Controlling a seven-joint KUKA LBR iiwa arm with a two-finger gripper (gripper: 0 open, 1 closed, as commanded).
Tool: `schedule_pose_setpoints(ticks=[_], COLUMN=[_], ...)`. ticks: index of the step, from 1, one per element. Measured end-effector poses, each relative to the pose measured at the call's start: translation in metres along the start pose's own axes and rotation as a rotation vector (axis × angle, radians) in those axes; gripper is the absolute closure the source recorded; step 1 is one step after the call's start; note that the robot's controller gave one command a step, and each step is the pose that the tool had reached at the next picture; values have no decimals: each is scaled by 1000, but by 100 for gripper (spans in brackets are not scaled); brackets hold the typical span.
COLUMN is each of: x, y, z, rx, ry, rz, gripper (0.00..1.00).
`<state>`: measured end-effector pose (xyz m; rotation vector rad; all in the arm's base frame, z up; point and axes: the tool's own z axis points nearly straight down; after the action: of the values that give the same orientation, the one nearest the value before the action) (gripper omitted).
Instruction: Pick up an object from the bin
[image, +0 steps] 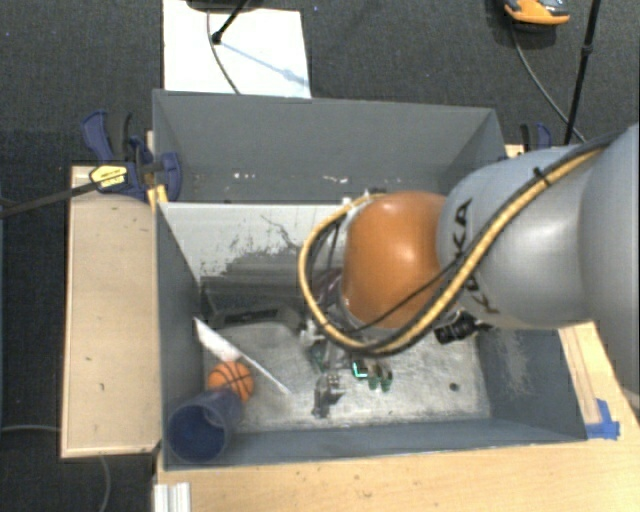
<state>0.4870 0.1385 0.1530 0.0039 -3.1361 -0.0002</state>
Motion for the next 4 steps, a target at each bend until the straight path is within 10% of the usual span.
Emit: schedule_pose_setpoints(ticks=[1,3,4], x=[-2,-2,-15], y=[-1,-72,-72], z=[-3,74,36], rx=[-1,1,1], ry=[-7,-3,2], rz=[5,-72,-194], gripper=[0,0,0])
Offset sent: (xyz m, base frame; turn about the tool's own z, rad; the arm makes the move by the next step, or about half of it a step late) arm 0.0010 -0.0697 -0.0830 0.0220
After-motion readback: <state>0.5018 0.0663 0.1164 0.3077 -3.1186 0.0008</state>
